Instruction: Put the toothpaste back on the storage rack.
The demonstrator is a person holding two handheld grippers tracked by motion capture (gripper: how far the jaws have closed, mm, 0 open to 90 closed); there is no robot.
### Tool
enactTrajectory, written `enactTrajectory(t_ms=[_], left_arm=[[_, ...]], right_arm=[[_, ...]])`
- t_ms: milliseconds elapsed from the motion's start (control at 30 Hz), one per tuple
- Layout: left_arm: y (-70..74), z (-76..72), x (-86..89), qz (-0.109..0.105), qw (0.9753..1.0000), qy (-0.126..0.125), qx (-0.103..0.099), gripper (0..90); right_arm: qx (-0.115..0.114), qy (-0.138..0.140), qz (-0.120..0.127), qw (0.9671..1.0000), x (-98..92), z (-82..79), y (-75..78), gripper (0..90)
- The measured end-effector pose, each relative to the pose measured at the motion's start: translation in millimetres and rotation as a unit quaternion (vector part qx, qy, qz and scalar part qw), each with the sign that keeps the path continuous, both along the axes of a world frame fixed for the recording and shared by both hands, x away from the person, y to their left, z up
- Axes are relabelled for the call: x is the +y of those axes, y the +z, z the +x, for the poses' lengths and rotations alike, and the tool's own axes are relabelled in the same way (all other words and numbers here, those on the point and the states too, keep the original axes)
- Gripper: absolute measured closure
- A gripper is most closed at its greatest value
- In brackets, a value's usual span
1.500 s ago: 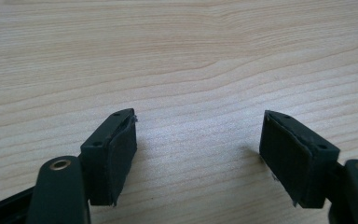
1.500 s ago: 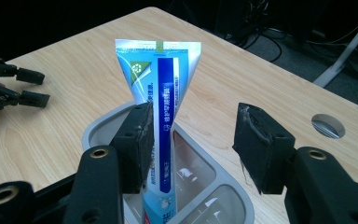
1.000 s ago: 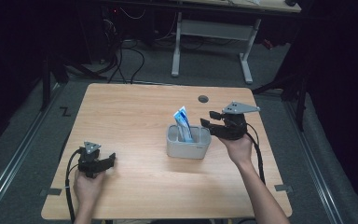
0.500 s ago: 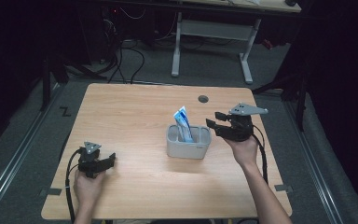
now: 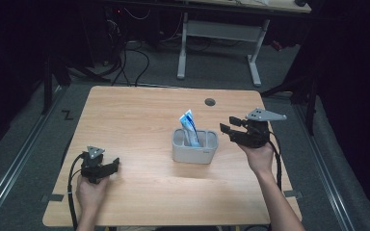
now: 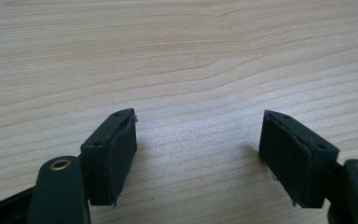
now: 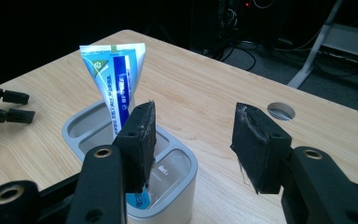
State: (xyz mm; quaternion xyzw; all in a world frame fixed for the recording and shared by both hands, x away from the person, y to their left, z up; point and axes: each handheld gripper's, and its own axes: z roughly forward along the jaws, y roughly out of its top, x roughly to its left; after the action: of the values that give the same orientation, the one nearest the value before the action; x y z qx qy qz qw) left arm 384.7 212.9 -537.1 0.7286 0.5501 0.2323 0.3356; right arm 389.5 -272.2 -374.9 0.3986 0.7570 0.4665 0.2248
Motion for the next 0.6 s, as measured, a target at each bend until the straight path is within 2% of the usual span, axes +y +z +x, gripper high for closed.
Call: enactTrajectory(t_ms=[600], left_arm=[[0.0,0.0,-0.3,0.002,1.0000,0.000,0.000,28.0]], right_arm=[[-0.001,-0.015,0.015,0.9998,-19.0,-9.7,-2.6,49.7]])
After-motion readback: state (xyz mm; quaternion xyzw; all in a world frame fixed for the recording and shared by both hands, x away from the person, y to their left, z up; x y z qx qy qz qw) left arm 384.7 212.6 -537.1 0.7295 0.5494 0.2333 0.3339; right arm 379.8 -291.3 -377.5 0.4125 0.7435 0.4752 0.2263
